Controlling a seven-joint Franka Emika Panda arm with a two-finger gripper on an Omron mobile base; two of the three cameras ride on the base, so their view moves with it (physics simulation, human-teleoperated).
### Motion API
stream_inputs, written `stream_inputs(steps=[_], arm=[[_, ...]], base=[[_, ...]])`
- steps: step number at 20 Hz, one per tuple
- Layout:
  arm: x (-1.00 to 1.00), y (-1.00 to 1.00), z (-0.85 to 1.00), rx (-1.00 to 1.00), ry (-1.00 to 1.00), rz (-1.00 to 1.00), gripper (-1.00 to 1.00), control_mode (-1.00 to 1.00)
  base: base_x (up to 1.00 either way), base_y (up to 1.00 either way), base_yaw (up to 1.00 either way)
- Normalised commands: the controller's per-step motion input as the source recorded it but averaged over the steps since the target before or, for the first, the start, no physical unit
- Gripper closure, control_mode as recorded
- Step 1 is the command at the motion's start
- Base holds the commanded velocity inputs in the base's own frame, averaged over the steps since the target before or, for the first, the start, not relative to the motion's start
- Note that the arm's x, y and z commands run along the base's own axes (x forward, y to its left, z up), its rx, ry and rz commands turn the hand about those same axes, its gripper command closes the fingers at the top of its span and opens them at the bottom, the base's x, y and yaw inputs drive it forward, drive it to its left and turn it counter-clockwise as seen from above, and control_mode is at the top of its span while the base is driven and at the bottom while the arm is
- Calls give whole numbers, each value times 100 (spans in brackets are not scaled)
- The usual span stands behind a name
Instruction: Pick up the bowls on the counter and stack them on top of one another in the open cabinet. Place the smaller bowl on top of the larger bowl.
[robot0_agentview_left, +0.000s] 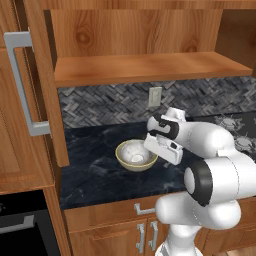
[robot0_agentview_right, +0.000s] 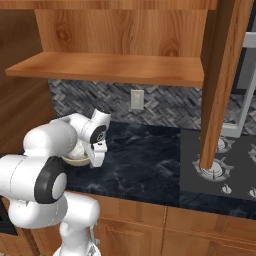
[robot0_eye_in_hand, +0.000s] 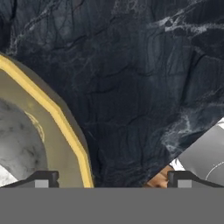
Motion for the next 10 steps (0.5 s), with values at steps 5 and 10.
stream_inputs(steps=[5,10], arm=[[-4,0,-3,0,-1,0,-100,-100],[-15,0,-13,0,-6,0,-100,-100]], base=[[0,0,0],[0,0,0]])
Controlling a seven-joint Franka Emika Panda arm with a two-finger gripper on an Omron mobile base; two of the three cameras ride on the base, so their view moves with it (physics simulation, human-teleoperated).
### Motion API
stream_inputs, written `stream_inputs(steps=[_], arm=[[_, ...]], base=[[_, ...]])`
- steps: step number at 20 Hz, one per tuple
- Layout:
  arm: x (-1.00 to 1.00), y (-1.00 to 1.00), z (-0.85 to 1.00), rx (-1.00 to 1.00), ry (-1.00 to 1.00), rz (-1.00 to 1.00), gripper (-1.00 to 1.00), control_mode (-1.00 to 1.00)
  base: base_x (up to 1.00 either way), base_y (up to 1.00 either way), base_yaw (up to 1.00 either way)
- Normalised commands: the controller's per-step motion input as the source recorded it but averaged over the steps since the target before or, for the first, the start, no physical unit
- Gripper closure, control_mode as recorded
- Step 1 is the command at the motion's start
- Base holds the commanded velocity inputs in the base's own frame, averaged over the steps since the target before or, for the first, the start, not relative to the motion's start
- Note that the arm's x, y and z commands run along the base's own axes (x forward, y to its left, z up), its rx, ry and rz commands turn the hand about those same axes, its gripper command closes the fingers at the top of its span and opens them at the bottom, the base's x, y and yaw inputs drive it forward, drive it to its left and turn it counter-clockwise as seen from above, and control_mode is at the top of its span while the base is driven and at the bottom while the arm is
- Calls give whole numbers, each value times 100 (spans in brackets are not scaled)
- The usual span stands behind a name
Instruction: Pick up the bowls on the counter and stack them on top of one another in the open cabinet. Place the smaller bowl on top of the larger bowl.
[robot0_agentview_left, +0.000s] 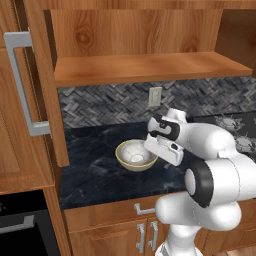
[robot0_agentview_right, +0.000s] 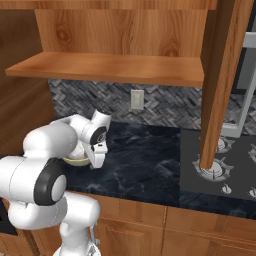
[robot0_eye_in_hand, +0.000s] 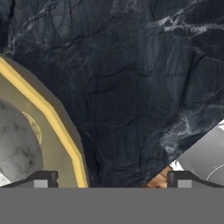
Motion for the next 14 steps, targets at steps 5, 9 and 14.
stream_inputs(steps=[5,9,14], arm=[[-6,0,-16,0,0,0,-100,-100],[-2,0,-11,0,0,0,-100,-100],[0,0,-8,0,0,0,-100,-100]], base=[[0,0,0],[0,0,0],[0,0,0]])
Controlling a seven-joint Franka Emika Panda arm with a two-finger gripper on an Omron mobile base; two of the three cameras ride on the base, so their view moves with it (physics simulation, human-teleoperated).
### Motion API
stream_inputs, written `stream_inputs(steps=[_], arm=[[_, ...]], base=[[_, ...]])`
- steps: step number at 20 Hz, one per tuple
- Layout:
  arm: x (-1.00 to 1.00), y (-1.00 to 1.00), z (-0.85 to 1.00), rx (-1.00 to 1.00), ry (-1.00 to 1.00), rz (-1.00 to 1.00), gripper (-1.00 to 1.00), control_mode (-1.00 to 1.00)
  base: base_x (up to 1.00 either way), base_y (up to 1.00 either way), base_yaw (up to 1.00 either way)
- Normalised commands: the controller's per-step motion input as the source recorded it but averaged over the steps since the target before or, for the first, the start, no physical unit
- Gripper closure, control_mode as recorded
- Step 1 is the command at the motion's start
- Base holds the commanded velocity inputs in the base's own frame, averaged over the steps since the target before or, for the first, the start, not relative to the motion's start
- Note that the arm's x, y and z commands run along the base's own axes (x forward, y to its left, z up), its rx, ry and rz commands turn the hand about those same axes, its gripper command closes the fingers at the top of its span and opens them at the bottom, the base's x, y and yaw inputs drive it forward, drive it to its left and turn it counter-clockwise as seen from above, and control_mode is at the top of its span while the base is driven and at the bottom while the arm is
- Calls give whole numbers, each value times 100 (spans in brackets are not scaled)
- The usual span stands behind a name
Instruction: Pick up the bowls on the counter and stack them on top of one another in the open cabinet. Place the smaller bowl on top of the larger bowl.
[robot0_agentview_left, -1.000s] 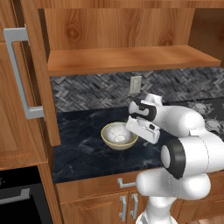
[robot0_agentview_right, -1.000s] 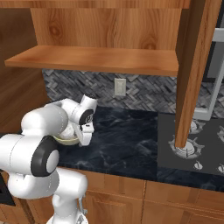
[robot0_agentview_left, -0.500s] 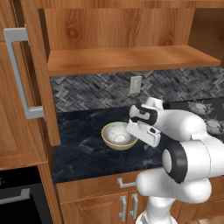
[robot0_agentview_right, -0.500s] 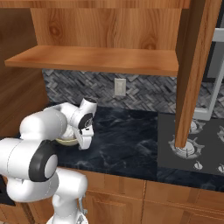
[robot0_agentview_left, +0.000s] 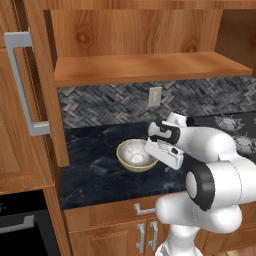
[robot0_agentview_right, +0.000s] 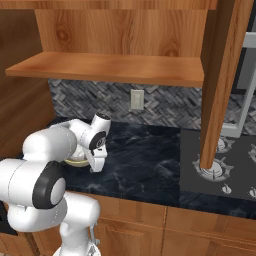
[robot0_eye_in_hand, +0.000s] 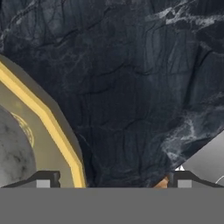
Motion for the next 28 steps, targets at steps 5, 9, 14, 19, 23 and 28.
stream_inputs(steps=[5,9,14,19,23,28], arm=[[0,0,-1,0,0,0,-100,-100],[0,0,0,1,-1,0,-100,-100],[-7,0,9,1,-5,0,-100,-100],[-5,0,33,0,-7,0,-100,-100],[0,0,33,0,-4,1,-100,-100],[0,0,7,0,0,1,-100,-100]], base=[[0,0,0],[0,0,0],[0,0,0],[0,0,0],[0,0,0],[0,0,0]])
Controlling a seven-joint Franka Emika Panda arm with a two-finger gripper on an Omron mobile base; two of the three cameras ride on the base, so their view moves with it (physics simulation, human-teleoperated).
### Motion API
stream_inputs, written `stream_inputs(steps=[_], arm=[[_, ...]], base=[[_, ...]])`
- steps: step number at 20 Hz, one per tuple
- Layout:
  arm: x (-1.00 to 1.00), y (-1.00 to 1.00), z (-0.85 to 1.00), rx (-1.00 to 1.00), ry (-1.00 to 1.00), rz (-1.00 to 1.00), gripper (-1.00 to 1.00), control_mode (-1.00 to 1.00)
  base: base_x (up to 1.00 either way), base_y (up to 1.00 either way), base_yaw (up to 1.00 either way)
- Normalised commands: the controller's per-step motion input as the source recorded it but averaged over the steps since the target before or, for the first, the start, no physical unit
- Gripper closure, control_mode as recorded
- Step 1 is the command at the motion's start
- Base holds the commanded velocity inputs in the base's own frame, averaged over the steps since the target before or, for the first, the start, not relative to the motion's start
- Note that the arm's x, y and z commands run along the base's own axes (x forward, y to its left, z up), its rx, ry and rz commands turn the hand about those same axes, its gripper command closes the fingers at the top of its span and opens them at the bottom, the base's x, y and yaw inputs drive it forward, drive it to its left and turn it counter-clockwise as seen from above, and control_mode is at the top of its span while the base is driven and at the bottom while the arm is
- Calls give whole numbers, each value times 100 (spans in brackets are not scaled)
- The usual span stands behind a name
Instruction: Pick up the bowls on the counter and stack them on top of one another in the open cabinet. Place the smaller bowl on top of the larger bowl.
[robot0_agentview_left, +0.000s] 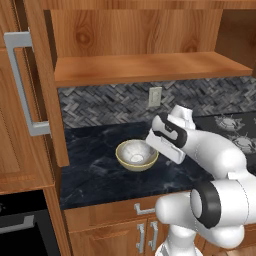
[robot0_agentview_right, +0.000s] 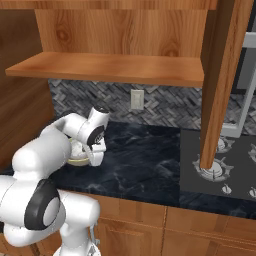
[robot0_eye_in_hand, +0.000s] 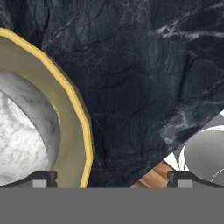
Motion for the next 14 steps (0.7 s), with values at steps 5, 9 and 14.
stream_inputs(steps=[5,9,14], arm=[[7,1,-5,0,2,0,-100,-100],[18,2,-10,0,0,2,-100,-100],[19,4,-6,1,0,5,-100,-100]], base=[[0,0,0],[0,0,0],[0,0,0]])
